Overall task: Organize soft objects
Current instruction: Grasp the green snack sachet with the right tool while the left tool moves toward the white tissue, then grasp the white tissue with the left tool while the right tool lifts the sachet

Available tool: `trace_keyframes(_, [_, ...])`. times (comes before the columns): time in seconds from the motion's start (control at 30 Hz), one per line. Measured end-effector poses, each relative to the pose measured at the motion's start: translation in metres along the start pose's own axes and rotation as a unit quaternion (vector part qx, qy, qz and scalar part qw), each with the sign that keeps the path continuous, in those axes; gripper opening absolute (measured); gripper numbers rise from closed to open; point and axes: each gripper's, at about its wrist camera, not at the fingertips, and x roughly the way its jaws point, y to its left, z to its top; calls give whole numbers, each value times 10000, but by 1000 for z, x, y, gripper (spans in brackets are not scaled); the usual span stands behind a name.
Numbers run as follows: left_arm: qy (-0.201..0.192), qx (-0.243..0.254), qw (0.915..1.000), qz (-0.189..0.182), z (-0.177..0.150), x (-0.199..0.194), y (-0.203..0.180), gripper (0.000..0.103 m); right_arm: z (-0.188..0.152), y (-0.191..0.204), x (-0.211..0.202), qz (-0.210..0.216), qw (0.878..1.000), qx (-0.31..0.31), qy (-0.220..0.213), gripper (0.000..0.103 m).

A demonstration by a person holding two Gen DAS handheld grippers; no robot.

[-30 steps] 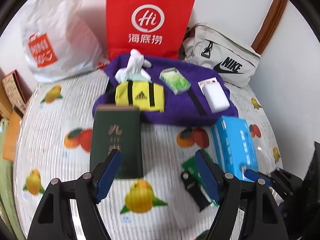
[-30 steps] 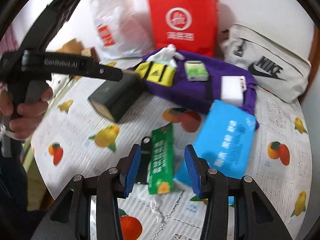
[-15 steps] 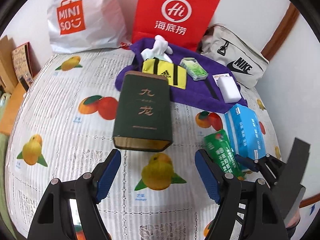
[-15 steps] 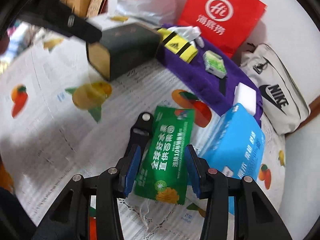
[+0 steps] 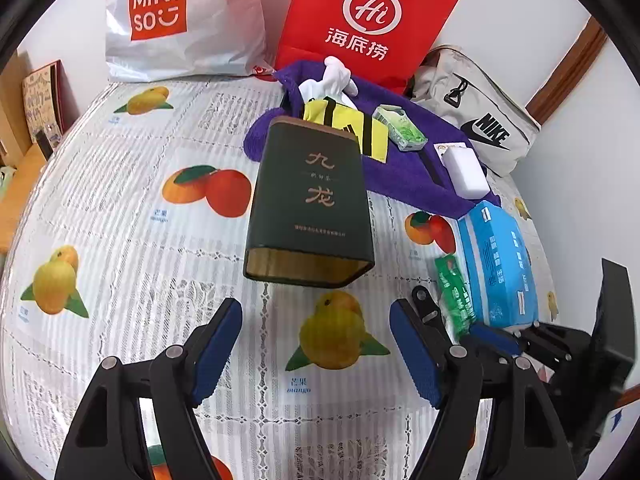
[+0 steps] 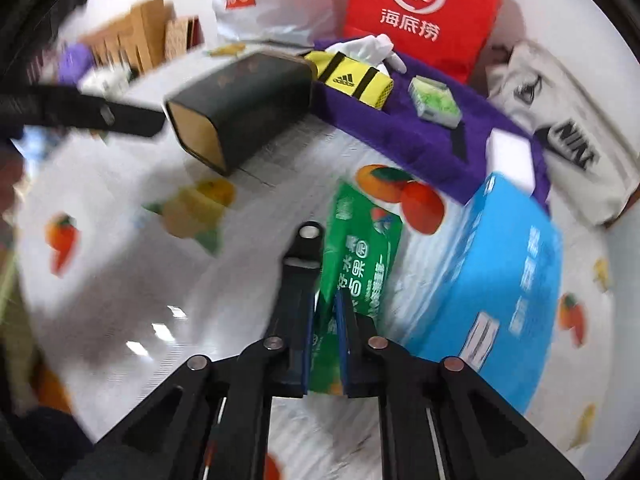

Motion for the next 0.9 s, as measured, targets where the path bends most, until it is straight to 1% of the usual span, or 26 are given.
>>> trace_keyframes(0.03, [12, -11, 10000, -21, -1, 1, 1, 75, -2, -1, -4, 179, 9998, 86, -14, 11])
trace_keyframes(0.13, [48, -11, 10000, -57, -5, 3, 0, 75, -9, 3, -5, 364, 9992, 159, 19, 11])
trace_keyframes(0.23, [66, 21, 9999, -78, -7, 4, -1, 75, -13, 7, -4, 108, 9999, 114, 0, 12])
trace_keyframes(0.27, [73, 26, 9999, -84, -8, 4, -1, 75, -12, 6, -4, 91, 9999, 135, -14, 17])
trace_keyframes(0.3, [80, 31, 9999, -94, -9, 4, -1, 75, -11, 5, -5, 60, 9998, 175, -39, 28])
trace_keyframes(0.33, [82, 27, 9999, -106, -9, 5, -1, 75, -9, 4, -4, 15, 9998, 194, -67, 35])
trace_keyframes(0.37, [82, 21, 9999, -119, -9, 5, 0, 75, -7, 6, -3, -88, 9997, 179, -115, 45])
trace_keyframes(0.43, [99, 10, 9998, -144, -10, 5, 1, 75, -3, 5, 3, -247, 9996, 125, -110, 46])
trace_keyframes(0.47, [104, 10, 9998, -144, -10, 5, 1, 75, -1, 7, 9, -322, 9994, 102, -51, 46])
trace_keyframes(0.53, [101, 9, 9999, -137, -10, 4, 2, 75, 2, 7, 16, -486, 9988, 66, -20, 32])
trace_keyframes(0.57, [91, 1, 9999, -143, -10, 4, 3, 75, 3, 8, 16, -599, 9982, 58, -44, 17])
trace_keyframes(0.6, [88, -11, 9998, -153, -10, 4, 5, 75, 4, 7, 15, -679, 9976, 73, -62, 13])
trace_keyframes(0.67, [85, -41, 9998, -164, -10, 4, 7, 75, 5, 4, 7, -527, 9984, 201, -98, 8])
trace_keyframes(0.7, [89, -47, 9998, -170, -10, 4, 8, 75, 4, 3, 2, -506, 9984, 227, -131, 8])
trace_keyframes(0.83, [78, -58, 9998, -193, -11, 3, 10, 75, -5, 9, -20, -301, 9993, 141, -166, 8])
trace_keyframes(0.9, [77, -80, 9997, -221, -13, 3, 10, 75, -15, 15, -28, -106, 9999, 81, -86, 8])
